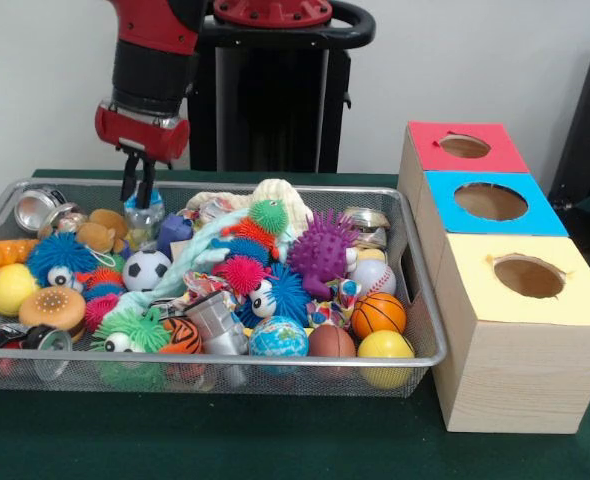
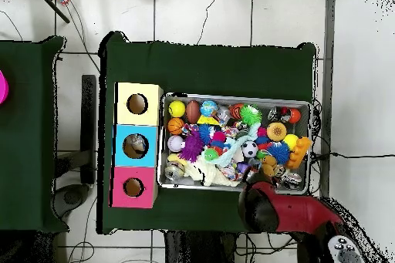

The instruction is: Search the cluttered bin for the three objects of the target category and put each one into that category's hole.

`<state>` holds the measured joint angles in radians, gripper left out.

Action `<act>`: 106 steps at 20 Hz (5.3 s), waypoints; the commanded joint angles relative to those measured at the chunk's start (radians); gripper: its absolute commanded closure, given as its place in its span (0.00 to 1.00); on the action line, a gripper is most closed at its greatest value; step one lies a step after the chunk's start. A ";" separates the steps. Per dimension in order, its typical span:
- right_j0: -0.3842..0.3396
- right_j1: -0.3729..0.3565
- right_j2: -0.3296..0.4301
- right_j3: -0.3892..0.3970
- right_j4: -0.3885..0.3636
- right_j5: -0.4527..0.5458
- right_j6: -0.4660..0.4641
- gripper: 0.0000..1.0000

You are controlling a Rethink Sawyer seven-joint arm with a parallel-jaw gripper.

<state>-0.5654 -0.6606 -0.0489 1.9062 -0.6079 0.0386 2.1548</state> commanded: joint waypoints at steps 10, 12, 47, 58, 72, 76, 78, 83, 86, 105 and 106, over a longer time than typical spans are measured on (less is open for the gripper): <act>-0.094 -0.336 0.432 0.142 0.132 0.328 -0.095 1.00; -0.089 -0.377 0.441 0.154 0.172 0.349 -0.071 1.00; 0.400 -0.250 0.200 0.078 0.452 0.283 0.265 1.00; 0.532 -0.166 0.090 -0.001 0.551 0.235 0.273 1.00; 0.637 -0.103 -0.001 -0.049 0.676 0.219 0.249 0.00; 0.634 -0.119 0.009 -0.048 0.707 0.265 0.235 0.00; 0.604 -0.166 0.046 -0.031 0.727 0.300 0.208 0.00; 0.600 -0.289 0.037 -0.039 0.747 0.478 0.164 0.00; 0.586 -0.327 0.031 -0.046 0.737 0.548 0.123 0.00; 0.227 -0.236 0.191 -0.078 0.461 0.382 -0.179 0.00; 0.210 -0.232 0.201 -0.088 0.452 0.390 -0.184 0.00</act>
<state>-0.2781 -0.9590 0.0124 1.8746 -0.0552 0.4424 2.1773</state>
